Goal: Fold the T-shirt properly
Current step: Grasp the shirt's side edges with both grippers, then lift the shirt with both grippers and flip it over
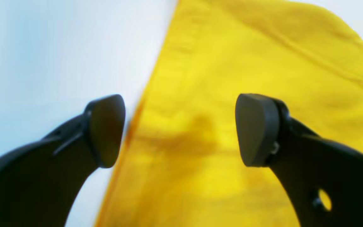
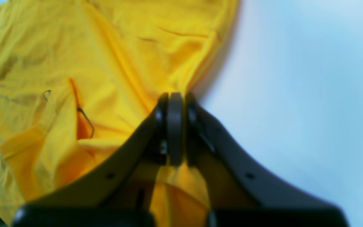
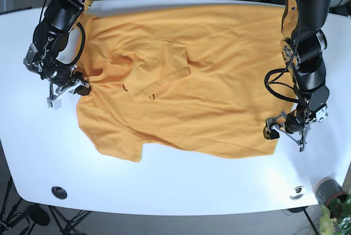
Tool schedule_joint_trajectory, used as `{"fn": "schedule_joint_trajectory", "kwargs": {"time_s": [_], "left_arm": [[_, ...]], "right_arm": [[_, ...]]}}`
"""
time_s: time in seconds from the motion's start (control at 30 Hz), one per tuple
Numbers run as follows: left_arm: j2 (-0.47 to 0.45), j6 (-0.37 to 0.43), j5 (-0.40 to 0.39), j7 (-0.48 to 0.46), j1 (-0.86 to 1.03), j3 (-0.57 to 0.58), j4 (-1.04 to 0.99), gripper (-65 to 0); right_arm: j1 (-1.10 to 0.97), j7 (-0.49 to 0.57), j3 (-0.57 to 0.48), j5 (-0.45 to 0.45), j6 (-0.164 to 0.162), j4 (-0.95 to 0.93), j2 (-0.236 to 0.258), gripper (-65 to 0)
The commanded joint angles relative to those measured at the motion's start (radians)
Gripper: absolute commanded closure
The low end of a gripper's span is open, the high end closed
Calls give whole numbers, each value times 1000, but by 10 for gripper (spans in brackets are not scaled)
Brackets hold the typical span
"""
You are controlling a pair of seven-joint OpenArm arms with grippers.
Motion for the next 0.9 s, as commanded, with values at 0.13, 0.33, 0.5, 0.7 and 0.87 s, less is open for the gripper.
{"fn": "schedule_joint_trajectory", "kwargs": {"time_s": [0.13, 0.33, 0.5, 0.7, 0.87], "left_arm": [[34, -41, -16, 50, -26, 0, 16, -513], [39, -41, -16, 50, -25, 0, 18, -474], [39, -36, -14, 16, -3, 0, 21, -235], [33, -34, -14, -22, 13, -4, 21, 0], [31, -41, -16, -13, 46, -27, 92, 0]], "right_arm": [[22, 15, 1, 16, 11, 21, 16, 0], [22, 15, 1, 18, 13, 21, 16, 0], [22, 15, 1, 18, 14, 21, 16, 0], [22, 15, 1, 18, 14, 22, 16, 0], [22, 15, -1, 18, 13, 68, 16, 0]]}}
